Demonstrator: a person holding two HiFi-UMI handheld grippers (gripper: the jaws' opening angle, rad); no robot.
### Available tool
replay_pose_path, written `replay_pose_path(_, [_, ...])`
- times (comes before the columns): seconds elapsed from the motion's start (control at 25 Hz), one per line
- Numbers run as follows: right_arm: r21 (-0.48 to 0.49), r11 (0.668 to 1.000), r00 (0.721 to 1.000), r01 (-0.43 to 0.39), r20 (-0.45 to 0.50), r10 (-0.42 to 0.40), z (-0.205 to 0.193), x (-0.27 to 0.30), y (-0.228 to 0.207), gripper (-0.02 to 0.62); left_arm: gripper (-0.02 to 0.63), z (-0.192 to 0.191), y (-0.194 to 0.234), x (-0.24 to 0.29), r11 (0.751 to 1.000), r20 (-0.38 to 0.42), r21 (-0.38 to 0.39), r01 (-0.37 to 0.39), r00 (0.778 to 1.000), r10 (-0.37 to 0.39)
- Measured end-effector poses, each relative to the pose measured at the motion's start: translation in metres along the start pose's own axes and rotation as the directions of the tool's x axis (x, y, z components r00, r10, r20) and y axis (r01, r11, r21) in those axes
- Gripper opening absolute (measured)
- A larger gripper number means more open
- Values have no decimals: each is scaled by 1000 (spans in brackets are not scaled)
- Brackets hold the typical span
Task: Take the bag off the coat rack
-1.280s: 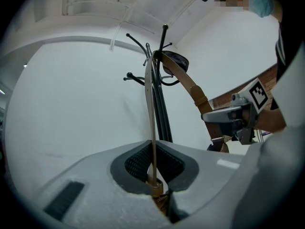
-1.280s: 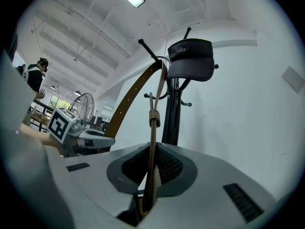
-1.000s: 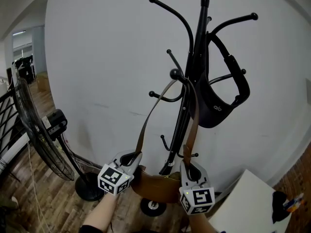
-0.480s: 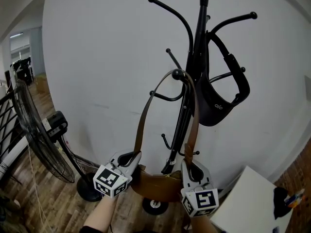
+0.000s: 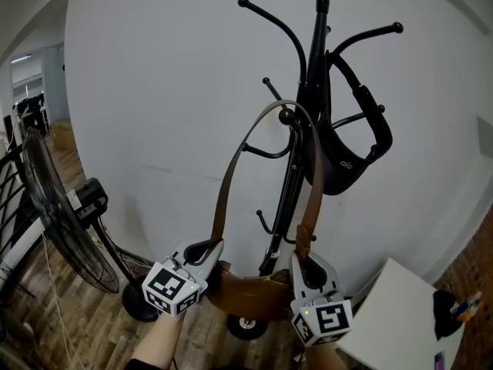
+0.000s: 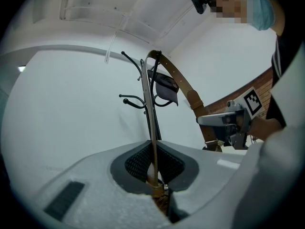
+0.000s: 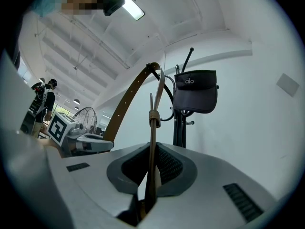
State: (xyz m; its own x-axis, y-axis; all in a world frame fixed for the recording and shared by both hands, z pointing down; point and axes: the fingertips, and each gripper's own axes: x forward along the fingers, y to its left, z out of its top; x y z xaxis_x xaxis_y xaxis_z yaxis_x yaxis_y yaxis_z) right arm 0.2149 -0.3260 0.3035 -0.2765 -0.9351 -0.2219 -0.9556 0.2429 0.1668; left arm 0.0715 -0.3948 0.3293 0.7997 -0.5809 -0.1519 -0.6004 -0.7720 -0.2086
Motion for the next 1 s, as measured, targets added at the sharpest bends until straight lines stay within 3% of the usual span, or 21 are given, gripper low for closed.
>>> replay_pose_path(0.6, [16,998,998,63,6,-63,14,-34,36,26,14,8,-10,-44,999,12,-8,48,999,-48])
replay_pose_path(1.0, [39,993,993,111,-50,-109,0,-67,69,26,14,-9,-28,-85,996,0,-51,80,997,-80])
